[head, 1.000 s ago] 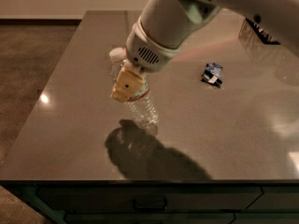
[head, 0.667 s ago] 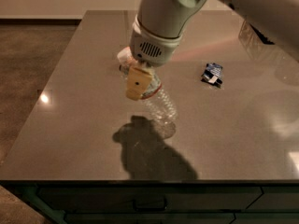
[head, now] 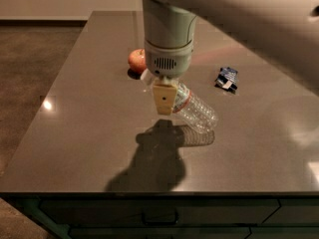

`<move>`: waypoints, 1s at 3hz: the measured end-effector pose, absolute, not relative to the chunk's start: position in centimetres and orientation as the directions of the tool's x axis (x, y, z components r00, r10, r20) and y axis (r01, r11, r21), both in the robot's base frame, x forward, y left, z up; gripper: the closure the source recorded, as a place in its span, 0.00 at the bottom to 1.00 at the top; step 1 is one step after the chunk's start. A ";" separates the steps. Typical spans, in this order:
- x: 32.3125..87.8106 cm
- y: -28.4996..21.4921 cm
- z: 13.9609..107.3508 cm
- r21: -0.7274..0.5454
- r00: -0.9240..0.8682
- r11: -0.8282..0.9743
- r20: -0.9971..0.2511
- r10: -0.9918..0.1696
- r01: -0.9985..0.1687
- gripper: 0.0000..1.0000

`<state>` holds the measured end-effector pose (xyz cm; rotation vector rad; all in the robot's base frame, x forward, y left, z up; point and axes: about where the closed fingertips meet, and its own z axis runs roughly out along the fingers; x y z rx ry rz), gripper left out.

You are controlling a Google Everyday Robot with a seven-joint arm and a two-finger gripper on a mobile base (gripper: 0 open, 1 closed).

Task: Knock water bottle over

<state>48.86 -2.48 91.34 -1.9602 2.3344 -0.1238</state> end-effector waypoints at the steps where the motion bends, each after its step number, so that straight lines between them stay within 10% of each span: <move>1: 49.3 -3.1 89.6 -0.110 -0.153 0.146 0.056 -0.987 -0.983 0.82; 3: 49.3 -2.4 87.4 -0.085 -0.103 0.094 0.107 -0.989 -0.992 0.35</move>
Offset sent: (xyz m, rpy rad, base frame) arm -0.0049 -0.0154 -0.0423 -0.1925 0.1117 0.0614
